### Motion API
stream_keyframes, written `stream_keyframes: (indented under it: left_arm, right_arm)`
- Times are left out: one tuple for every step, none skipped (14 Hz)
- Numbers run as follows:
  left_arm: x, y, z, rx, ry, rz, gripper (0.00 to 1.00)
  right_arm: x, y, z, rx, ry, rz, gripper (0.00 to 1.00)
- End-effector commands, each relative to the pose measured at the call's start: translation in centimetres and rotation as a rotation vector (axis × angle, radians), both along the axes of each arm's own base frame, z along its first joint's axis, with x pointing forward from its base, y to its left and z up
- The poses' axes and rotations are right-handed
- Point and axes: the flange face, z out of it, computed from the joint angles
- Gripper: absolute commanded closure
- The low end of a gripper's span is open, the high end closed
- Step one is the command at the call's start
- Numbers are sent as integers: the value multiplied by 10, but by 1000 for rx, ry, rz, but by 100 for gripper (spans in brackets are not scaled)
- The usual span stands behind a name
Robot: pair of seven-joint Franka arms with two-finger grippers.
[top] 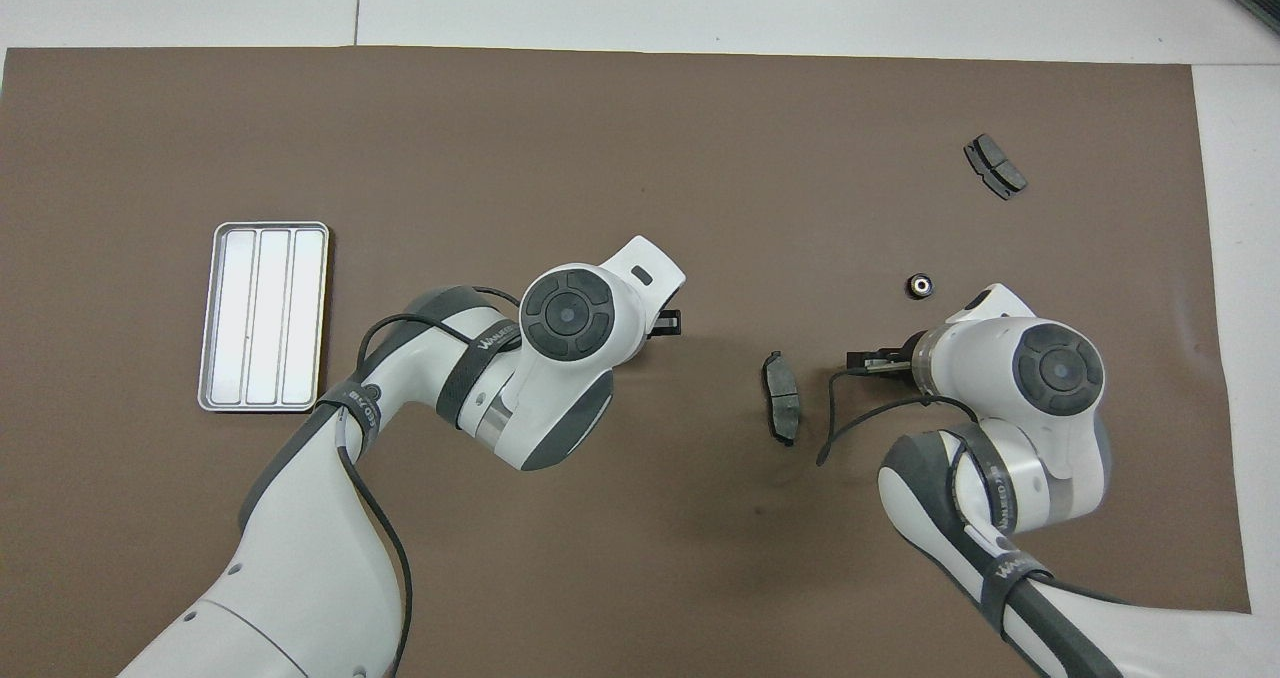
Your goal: Pick bearing gear from pile to tray
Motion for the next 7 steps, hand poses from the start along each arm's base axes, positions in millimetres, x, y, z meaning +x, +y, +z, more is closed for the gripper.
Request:
stream_keyframes:
  left_arm:
    - [-4,0,-1,5,-29,-10,35]
    - [-4,0,-2,-2,-35,-9,37]
    - [-6,-1,-4,-6,-40,-12,41]
    - [-6,1,-6,-8,-42,-13,44]
    - [-7,0,-7,-11,-45,-14,46]
    - [-7,1,-7,-11,-46,-13,48]
    - [-9,3,-10,-6,-40,-14,49]
  right_arm:
    - [4,-6,-1,8,-17,-22,34]
    - [5,-6,0,8,-19,-24,42]
    - [5,-5,0,7,-14,-24,52]
    - [5,-5,1,7,-16,-22,64]
    - [5,-5,0,7,-14,-24,78]
    - [6,-4,2,8,-17,-22,99]
    - [6,-6,2,8,-19,-24,100]
